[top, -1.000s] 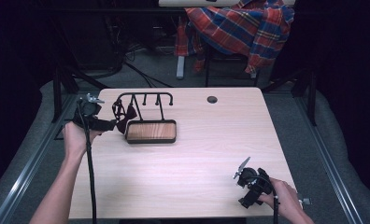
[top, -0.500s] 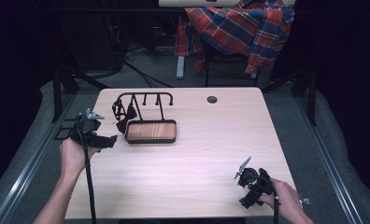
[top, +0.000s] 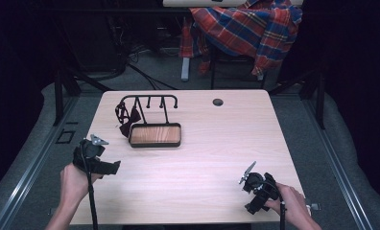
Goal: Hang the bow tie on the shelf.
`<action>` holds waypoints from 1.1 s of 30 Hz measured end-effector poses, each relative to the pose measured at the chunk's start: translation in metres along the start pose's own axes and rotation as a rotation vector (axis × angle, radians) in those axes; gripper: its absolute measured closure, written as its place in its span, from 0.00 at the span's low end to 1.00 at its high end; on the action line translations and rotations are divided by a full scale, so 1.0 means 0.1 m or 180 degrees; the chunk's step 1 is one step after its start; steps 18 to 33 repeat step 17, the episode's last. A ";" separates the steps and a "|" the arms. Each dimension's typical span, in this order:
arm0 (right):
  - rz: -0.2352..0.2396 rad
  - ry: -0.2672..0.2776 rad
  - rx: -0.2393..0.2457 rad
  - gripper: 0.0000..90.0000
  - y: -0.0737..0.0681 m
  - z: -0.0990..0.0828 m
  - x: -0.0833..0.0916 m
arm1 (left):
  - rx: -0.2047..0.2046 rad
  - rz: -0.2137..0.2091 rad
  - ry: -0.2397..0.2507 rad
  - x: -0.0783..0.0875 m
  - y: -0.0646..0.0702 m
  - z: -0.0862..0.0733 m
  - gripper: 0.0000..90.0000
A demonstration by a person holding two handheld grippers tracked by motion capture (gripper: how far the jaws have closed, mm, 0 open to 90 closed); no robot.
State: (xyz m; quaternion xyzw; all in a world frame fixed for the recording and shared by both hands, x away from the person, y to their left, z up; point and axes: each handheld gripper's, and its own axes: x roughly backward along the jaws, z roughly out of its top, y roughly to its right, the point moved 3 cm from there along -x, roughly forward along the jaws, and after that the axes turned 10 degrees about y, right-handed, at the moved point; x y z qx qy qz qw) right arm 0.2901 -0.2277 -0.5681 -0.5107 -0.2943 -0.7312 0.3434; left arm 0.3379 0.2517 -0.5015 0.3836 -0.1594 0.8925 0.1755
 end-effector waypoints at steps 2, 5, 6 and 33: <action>0.0011 0.0008 -0.0002 0.13 -0.01 0.00 -0.01 | -0.0047 -0.0014 -0.0067 -0.01 0.06 -0.09 0.09; 0.0018 -0.0031 0.0025 0.13 -0.01 0.00 -0.01 | -0.0064 -0.0041 -0.0097 -0.01 0.11 -0.19 0.09; -0.0002 -0.0015 0.0016 0.13 -0.01 0.00 -0.01 | -0.0061 -0.0051 -0.0100 -0.01 0.12 -0.22 0.08; -0.0046 0.0059 0.0063 0.13 -0.03 0.04 0.03 | 0.0141 -0.0042 -0.0008 -0.04 -0.02 -0.32 0.09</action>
